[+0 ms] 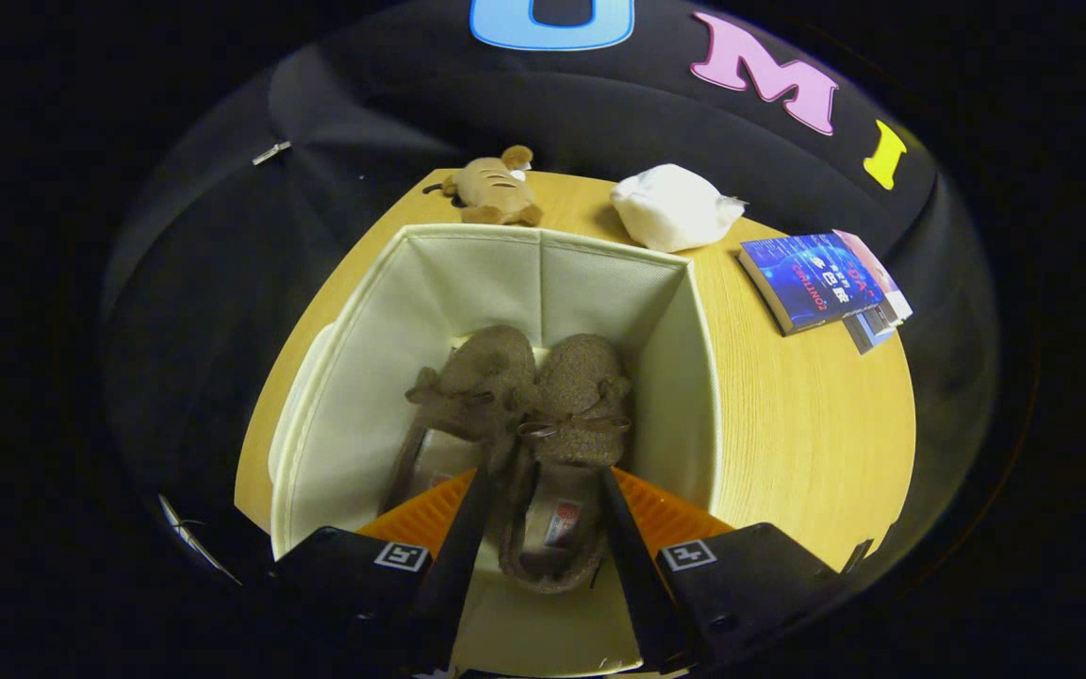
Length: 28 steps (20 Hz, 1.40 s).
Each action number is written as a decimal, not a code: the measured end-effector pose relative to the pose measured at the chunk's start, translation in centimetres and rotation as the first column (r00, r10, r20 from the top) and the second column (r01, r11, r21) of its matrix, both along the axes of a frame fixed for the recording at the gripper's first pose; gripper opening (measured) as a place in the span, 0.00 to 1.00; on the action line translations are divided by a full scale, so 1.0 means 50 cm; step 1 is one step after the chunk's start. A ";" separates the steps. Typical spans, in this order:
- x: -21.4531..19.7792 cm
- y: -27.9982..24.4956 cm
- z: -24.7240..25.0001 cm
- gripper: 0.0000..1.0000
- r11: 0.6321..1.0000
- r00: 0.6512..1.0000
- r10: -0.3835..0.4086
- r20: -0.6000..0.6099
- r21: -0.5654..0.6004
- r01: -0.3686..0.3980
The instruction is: Open the storage box then place both shoes into the box .Put the left shoe in first, then the right shoe, with the right side of both shoes facing outward in a uniform manner.
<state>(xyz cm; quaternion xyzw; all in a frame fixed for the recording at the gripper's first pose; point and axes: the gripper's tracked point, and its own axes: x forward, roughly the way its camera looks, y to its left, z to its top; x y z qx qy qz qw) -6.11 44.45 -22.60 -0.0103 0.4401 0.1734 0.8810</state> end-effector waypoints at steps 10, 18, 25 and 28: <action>-0.052 -0.060 0.090 0.87 0.980 0.977 0.123 0.172 0.132 -0.146; -0.043 -0.336 0.146 0.89 0.975 0.951 0.030 0.308 0.199 -0.096; 0.018 -0.647 0.133 0.98 0.975 0.912 -0.151 0.382 0.208 0.074; 0.042 -0.761 0.140 0.98 0.974 0.882 -0.191 0.431 0.196 0.115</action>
